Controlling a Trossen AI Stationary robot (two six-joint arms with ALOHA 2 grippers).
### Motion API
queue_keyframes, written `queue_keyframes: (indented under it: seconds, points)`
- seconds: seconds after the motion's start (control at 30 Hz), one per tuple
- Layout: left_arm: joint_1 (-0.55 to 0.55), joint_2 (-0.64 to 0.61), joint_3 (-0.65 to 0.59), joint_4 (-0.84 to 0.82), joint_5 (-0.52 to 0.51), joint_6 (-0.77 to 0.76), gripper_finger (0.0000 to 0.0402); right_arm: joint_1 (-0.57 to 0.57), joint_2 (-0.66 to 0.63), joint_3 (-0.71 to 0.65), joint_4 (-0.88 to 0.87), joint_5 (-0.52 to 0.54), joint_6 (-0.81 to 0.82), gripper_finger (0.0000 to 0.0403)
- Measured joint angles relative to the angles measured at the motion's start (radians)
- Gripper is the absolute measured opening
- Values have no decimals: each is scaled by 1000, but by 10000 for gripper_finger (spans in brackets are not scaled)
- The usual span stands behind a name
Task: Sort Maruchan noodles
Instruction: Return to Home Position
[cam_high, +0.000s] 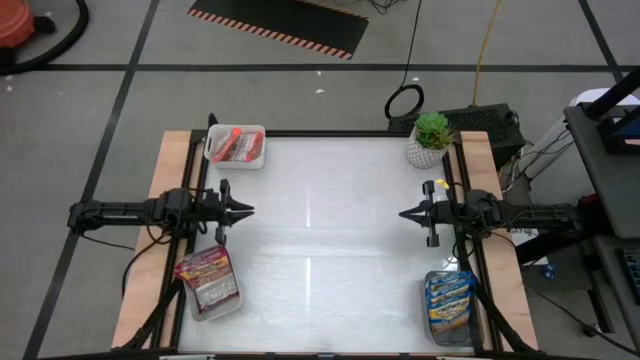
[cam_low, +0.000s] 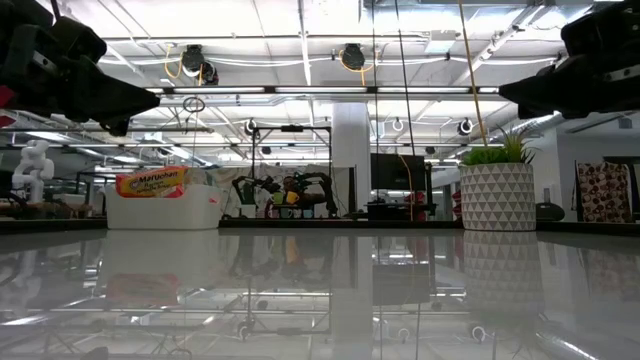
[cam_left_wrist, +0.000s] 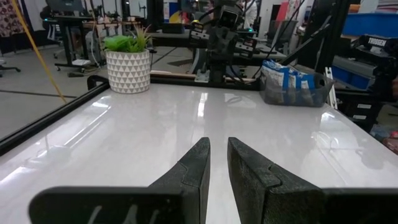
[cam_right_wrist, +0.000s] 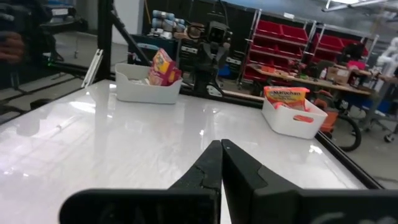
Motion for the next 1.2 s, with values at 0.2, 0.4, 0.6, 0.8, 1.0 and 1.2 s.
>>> queue_keyframes:
  seconds: [0.2,0.4,0.6,0.8,1.0,1.2]
  points:
    - [0,0,0,-2,0,0,60,-11,0,0,0,0,44,0]
    - [0,0,0,-23,2,-19,60,-10,-19,0,1,-1,7,0]
    - [-20,0,1,-32,52,-67,60,-11,-44,-1,4,-1,6,0]
    - [-53,0,1,-31,53,-66,60,-10,-44,-1,1,22,8,0]
    - [-72,-1,1,-30,55,-14,60,-10,-42,0,8,22,70,0]
    - [-75,-1,1,-30,56,76,60,-10,-42,0,11,22,70,0]
